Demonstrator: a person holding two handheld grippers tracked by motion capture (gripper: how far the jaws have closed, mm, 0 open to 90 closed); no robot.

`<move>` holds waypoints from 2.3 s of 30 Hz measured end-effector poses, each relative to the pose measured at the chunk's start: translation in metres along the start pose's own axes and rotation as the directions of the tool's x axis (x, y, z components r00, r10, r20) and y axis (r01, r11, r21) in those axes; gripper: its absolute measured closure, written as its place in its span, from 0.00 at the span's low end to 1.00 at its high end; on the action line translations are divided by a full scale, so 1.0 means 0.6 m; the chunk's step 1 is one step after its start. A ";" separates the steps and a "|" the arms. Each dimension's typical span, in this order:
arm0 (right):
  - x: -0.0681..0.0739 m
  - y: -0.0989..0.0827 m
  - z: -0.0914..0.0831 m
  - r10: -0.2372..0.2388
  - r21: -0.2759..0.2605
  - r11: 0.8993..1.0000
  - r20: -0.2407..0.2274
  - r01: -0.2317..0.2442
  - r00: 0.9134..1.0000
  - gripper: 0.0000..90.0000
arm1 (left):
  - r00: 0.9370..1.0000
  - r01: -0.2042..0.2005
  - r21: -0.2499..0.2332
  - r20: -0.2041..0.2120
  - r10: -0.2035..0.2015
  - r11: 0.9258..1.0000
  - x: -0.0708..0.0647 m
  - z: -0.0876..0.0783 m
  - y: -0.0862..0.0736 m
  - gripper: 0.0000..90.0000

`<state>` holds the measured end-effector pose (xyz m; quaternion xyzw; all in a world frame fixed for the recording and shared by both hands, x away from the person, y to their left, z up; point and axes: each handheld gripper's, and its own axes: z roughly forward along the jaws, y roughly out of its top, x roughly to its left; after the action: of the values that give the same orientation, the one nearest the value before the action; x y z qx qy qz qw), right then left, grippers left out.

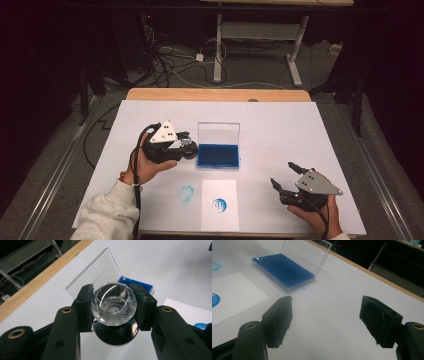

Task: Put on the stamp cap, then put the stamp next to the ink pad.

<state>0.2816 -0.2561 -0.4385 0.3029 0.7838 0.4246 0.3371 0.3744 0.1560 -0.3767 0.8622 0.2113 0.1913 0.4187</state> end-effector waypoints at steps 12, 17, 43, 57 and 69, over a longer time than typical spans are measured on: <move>-0.001 -0.002 0.002 -0.002 0.008 1.000 -0.003 0.002 1.000 0.30 | 1.000 0.015 0.063 -0.017 -0.014 0.998 0.022 0.030 -0.007 0.61; 0.001 -0.002 0.003 -0.001 0.012 1.000 -0.011 0.001 1.000 0.30 | 0.999 0.022 0.098 -0.028 -0.020 0.995 0.034 0.041 -0.013 0.61; 0.005 -0.009 0.009 -0.016 0.053 0.998 -0.039 0.018 0.999 0.30 | 0.998 0.069 0.234 -0.008 -0.070 0.970 0.063 0.107 -0.050 0.61; 0.011 -0.005 0.006 -0.030 0.045 0.998 -0.050 0.032 0.998 0.30 | 0.997 0.079 0.256 -0.019 -0.077 0.964 0.060 0.113 -0.055 0.52; 0.011 -0.004 0.005 -0.032 0.039 0.999 -0.048 0.034 0.998 0.30 | 0.996 0.087 0.215 -0.029 -0.083 0.973 0.054 0.106 -0.049 0.38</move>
<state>0.2799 -0.2509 -0.4437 0.2865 0.8048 0.4104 0.3191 0.4278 0.1490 -0.4321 0.8908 0.2718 0.1578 0.3282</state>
